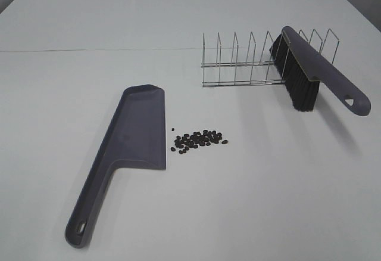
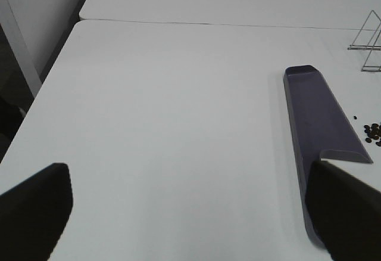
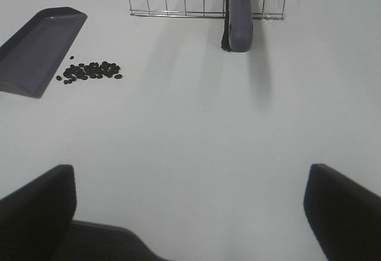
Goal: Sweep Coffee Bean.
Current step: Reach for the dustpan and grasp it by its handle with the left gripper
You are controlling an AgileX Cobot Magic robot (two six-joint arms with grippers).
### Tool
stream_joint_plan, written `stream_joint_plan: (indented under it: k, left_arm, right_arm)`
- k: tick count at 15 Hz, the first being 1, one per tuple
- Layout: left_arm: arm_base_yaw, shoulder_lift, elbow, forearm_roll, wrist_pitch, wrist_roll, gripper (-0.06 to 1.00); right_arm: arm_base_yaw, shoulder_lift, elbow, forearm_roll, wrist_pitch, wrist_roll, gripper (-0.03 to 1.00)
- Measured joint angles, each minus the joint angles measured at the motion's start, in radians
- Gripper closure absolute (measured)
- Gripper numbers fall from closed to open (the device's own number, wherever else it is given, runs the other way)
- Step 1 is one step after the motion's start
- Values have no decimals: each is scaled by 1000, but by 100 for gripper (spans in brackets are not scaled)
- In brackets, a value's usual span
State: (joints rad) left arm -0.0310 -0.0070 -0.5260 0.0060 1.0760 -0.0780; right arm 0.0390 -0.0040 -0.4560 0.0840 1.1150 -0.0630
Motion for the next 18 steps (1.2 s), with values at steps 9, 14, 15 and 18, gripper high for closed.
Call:
stream_joint_plan:
  k: [9,14,15,18]
  left_arm:
    - [0,0,6,0,0,10,-5]
    - [0,0,6,0,0,10,-5]
    - [0,0,6,0,0,10,-5]
    - [0,0,6,1,0,10,-5]
  right_arm:
    - [0,0,0,0,0,0,3]
    - [0,0,0,0,0,0,3]
    - [0,0,0,0,0,0,3]
    - [0,0,0,0,0,0,3]
